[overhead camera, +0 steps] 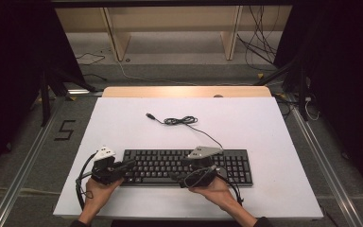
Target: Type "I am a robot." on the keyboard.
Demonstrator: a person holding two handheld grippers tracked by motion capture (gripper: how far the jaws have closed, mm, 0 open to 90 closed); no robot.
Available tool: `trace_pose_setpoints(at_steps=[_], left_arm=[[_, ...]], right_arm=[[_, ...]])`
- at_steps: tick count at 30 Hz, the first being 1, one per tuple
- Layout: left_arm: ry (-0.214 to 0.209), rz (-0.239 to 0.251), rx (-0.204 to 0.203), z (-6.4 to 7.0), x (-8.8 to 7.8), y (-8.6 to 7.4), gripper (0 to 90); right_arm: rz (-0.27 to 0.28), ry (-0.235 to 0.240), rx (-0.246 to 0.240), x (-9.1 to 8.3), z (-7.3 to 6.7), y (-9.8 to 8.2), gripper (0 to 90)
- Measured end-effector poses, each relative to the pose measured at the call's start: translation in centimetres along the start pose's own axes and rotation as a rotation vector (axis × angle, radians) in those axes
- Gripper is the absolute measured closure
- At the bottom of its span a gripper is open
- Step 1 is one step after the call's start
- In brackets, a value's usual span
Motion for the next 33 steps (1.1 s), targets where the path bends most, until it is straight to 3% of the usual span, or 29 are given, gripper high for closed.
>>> trace_pose_setpoints(at_steps=[9, 13, 17, 27, 33], left_arm=[[-0.034, 0.041, -0.035, 0.4, -0.9, 0.2, 44.4], [-0.048, 0.080, -0.035, 0.7, -1.4, 0.5, 37.2], [-0.052, 0.104, -0.034, 1.0, -1.9, 0.7, 33.7], [-0.059, 0.102, -0.039, 1.1, -1.9, 0.5, 30.1], [-0.066, 0.106, -0.035, 1.3, -1.9, 0.6, 29.3]], right_arm=[[0.003, -0.004, -0.002, 0.1, 0.2, 0.1, 34.1], [0.001, -0.004, -0.002, 0.1, 0.2, 0.2, 39.1], [-0.009, -0.004, -0.007, 0.4, 0.3, 0.1, 51.0], [-0.051, -0.012, -0.025, 1.6, 0.3, 0.3, 79.0], [-0.083, -0.021, -0.029, 2.5, 0.5, 0.1, 87.9]])
Point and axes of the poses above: each handheld gripper's, and its own axes: x roughly forward along the jaws, y roughly out of its top, z roughly to its right, the point moved 9 cm from there along x, roughly forward along the jaws, and after that the axes turned 7 degrees about -z, right-handed, at the moved point
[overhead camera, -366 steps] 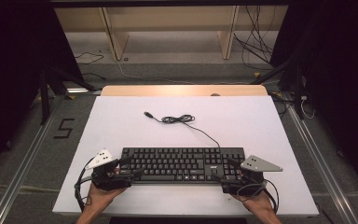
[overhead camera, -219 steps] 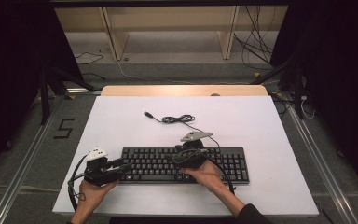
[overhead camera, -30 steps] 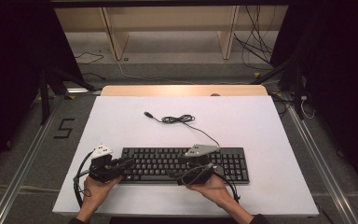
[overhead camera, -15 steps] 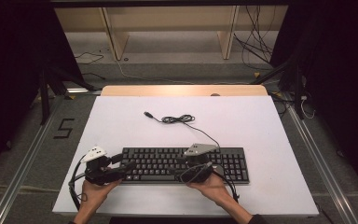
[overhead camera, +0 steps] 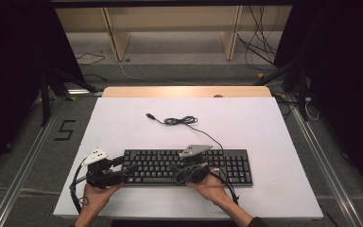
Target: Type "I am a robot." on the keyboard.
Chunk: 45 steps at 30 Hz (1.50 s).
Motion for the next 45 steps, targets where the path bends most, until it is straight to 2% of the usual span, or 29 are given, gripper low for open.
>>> trace_pose_setpoints(at_steps=[16, 30, 35, 45], left_arm=[[-0.002, 0.003, 0.000, 0.1, 0.0, 0.0, 28.5], [-0.002, 0.005, 0.005, 0.1, 0.0, 0.0, 28.3], [-0.002, 0.005, 0.005, 0.1, 0.0, 0.0, 28.3], [-0.001, 0.010, 0.007, 0.1, 0.0, 0.1, 28.2]], right_arm=[[-0.066, -0.018, -0.016, 1.7, 0.0, -0.7, 90.0], [-0.098, -0.022, -0.022, 2.2, 0.1, -1.2, 90.0], [-0.095, -0.030, -0.043, 2.4, -0.2, -1.4, 90.0], [-0.089, -0.022, -0.023, 2.3, 0.0, -1.3, 90.0]])
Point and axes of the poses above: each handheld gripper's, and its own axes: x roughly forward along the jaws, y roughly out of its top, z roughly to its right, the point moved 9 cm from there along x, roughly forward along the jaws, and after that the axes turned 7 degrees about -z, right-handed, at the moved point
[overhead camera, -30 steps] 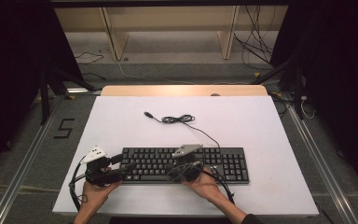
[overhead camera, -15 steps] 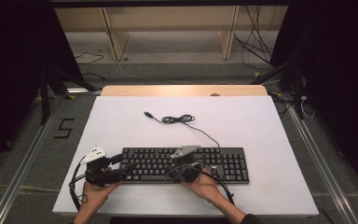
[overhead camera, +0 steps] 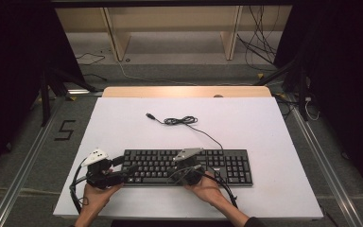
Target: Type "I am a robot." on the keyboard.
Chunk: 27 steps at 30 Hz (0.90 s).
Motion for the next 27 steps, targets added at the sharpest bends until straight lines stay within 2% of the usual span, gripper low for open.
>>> trace_pose_setpoints(at_steps=[10, 12, 16, 23, 27], left_arm=[[0.002, 0.002, 0.000, 0.0, -0.1, 0.0, 28.3], [0.002, 0.004, -0.003, 0.0, 0.0, 0.0, 28.2], [0.001, 0.009, -0.004, 0.0, -0.1, 0.1, 28.1], [-0.002, 0.016, 0.000, 0.0, -0.2, 0.2, 27.7], [-0.001, 0.021, 0.001, -0.1, -0.3, 0.2, 27.6]], right_arm=[[0.070, 0.029, 0.034, -1.2, 0.3, 0.7, 80.2], [0.083, 0.040, 0.037, -1.5, 0.2, 0.8, 75.2], [0.107, 0.051, 0.041, -1.9, -0.1, 1.1, 56.6], [0.147, 0.067, 0.034, -2.9, -0.4, 1.4, 41.7], [0.166, 0.072, 0.034, -3.6, -0.5, 1.4, 36.2]])
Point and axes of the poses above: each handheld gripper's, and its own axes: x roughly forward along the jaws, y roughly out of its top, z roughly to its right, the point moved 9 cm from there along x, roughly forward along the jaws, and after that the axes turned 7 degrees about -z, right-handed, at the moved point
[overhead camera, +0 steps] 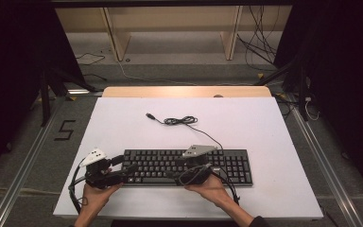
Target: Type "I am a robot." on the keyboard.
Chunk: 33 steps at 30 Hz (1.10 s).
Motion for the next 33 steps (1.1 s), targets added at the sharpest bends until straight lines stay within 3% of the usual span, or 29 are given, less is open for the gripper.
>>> trace_pose_setpoints(at_steps=[7, 14, 19, 26, 33], left_arm=[[-0.002, 0.008, 0.001, 0.0, 0.0, 0.1, 27.4], [-0.001, 0.010, 0.002, 0.0, -0.1, 0.1, 27.2], [-0.003, 0.012, 0.002, 0.0, 0.0, 0.1, 27.2], [-0.004, 0.015, 0.004, 0.1, -0.1, 0.1, 27.2], [-0.005, 0.013, 0.005, 0.1, -0.1, 0.1, 27.1]], right_arm=[[0.023, 0.021, -0.004, -0.8, -0.5, 0.1, 32.6], [-0.007, 0.030, -0.020, -0.2, -1.0, -0.1, 37.1], [-0.040, 0.029, -0.032, 0.5, -1.3, -0.3, 46.9], [-0.082, 0.004, -0.030, 1.3, -1.0, -0.7, 71.4], [-0.122, -0.003, -0.042, 2.1, -1.1, -1.2, 85.7]])
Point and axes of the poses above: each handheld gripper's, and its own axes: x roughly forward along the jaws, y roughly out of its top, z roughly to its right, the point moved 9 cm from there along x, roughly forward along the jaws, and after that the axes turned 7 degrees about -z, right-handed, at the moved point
